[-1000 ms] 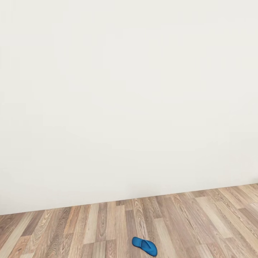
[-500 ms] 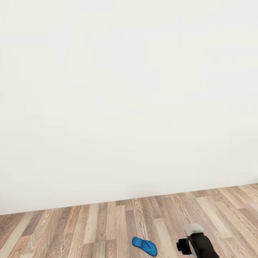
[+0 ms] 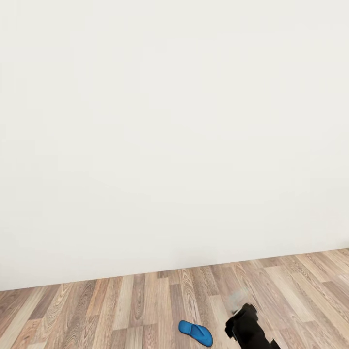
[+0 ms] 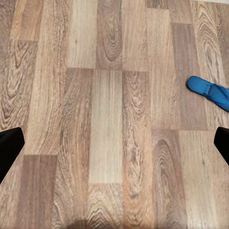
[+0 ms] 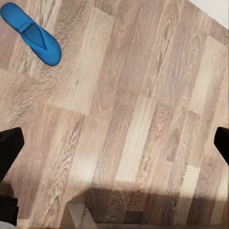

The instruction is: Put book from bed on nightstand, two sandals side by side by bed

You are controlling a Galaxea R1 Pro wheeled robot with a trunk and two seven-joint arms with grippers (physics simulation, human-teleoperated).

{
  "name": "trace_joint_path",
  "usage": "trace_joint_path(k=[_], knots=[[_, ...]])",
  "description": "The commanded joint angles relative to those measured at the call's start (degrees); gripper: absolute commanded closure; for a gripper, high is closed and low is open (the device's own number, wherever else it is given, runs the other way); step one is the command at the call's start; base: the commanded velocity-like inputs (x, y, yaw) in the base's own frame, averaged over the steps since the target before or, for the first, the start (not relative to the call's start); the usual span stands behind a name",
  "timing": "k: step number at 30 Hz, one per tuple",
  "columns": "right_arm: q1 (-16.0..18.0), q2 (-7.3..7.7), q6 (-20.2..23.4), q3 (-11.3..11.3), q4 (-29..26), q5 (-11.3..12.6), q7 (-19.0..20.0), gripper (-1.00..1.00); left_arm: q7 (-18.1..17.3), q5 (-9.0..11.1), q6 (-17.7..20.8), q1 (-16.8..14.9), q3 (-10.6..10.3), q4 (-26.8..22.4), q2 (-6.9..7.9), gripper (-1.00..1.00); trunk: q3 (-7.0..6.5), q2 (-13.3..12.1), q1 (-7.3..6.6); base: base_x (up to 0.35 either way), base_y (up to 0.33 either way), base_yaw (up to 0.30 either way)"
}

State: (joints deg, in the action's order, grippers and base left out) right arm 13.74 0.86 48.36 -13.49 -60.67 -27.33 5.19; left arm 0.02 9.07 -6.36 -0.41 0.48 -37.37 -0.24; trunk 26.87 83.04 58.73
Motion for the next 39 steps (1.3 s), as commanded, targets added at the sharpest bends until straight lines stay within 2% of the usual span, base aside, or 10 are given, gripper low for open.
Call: trace_joint_path(k=[1,2,6,14,17,23,27,31,33,39], knots=[[0.0,0.07,0.3,-0.9,-0.1,-0.8,1.9,-1.0,0.0,0.4,-0.1,0.0,0.0,0.0,-0.02,-1.0,0.06,0.0,0.0,0.0,0.0,0.0],[0.1,0.08,0.2,-2.3,0.0,-0.9,4.6,-1.0,0.0,0.4,-0.1,0.0,0.0,0.0,-0.02,-1.0,0.06,0.0,0.0,0.0,0.0,0.0],[0.1,0.2,-0.2,-4.3,0.2,-1.1,12.5,-1.0,-0.1,0.4,-0.2,0.0,0.0,0.0,-0.02,-1.0,0.06,0.0,0.0,0.0,0.0,0.0],[0.1,0.63,-3.2,-4.8,-0.1,-1.1,24.0,-1.0,-0.1,0.3,-0.2,0.0,0.0,0.0,-0.02,-1.0,0.06,0.0,0.0,0.0,0.0,0.0],[0.1,0.76,-5.4,-4.7,-0.2,-1.1,26.0,-1.0,-0.1,0.3,-0.2,0.0,0.0,-0.1,-0.02,-1.0,0.06,0.0,0.0,0.0,0.0,0.0],[1.8,1.62,-8.0,-3.9,-3.0,-1.0,27.2,-1.0,-0.1,0.3,-0.2,0.0,0.0,-0.2,-0.02,-1.0,0.06,0.0,0.0,0.0,0.0,0.0],[4.3,3.92,-8.5,-0.4,-5.8,-0.7,27.4,-1.0,-0.1,0.3,-0.1,0.0,0.0,-0.3,-0.02,-1.0,0.06,0.0,0.0,0.0,0.0,0.0],[4.9,4.64,-8.6,3.3,-6.4,-0.6,27.4,-1.0,-0.1,0.3,-0.2,0.0,0.0,-0.7,-0.02,-1.0,0.06,0.0,0.0,0.0,0.0,0.0],[5.0,4.75,-8.6,4.1,-6.4,-0.6,27.4,-1.0,-0.1,0.3,-0.2,0.0,0.0,-1.4,-0.02,-1.0,0.06,0.0,0.0,0.0,0.0,0.0],[5.1,4.85,-8.7,5.3,-6.4,-0.7,27.3,-1.0,-0.8,0.5,1.6,0.0,-0.2,-12.2,0.04,-1.0,0.06,0.0,0.0,0.0,0.0,0.0]])
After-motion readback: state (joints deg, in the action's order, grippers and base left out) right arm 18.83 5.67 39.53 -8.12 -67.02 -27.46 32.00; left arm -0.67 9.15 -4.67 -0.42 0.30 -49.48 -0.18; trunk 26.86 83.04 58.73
